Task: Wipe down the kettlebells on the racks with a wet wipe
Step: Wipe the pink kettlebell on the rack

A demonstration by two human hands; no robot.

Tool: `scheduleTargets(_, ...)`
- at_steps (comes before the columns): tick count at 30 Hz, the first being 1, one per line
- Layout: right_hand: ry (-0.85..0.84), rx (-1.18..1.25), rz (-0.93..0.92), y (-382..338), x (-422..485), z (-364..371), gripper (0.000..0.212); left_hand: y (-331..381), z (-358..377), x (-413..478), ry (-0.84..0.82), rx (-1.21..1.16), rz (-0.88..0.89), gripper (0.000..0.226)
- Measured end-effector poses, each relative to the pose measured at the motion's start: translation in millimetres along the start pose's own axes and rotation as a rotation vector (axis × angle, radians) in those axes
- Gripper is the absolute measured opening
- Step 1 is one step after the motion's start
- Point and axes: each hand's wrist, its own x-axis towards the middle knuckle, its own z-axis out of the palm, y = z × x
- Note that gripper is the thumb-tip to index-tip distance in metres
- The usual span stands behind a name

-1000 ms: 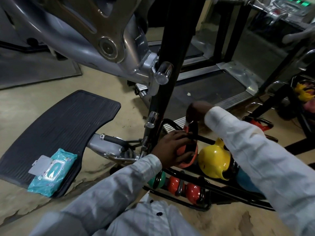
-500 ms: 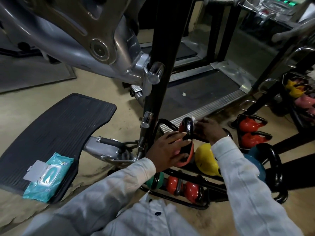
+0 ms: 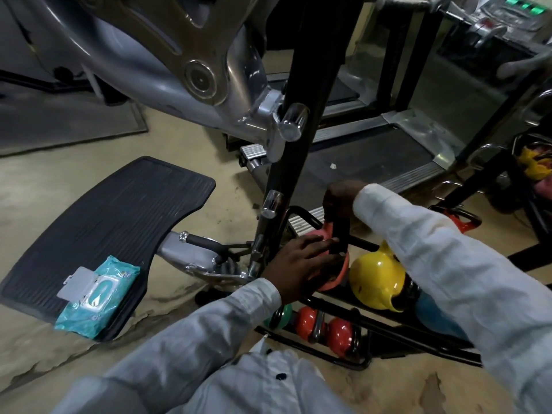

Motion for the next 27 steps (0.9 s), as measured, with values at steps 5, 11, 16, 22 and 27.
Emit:
scheduleTargets(5,0.498,0.687,0.055,24.4,-41.9,56.6,0.013,1.9,2.6,1.0,0.02,-0.04,-0.019,0.041)
scheduleTargets(11,0.616,2.151,0.367,-7.6,-29.6,119.5,0.006,-1.1,-1.8,5.8,0.018,-0.093,0.025,0.038)
scheduleTargets(16,0.283,2.467,0.23,-15.2,-37.9,136.0,0.019,-2.9,-3.4,4.3,0.002,-0.038,0.037,0.039)
scheduleTargets(22,0.551,1.99,0.219,2.4,-53.4,123.7,0.009,2.9,2.3,-7.4,0.043,-0.012,-0.026,0.034)
scheduleTargets(27,0.502,0.815,0.167,21.0,-36.4,65.3,0.023,3.6,6.2,-8.5,0.047,0.014,-0.049,0.038)
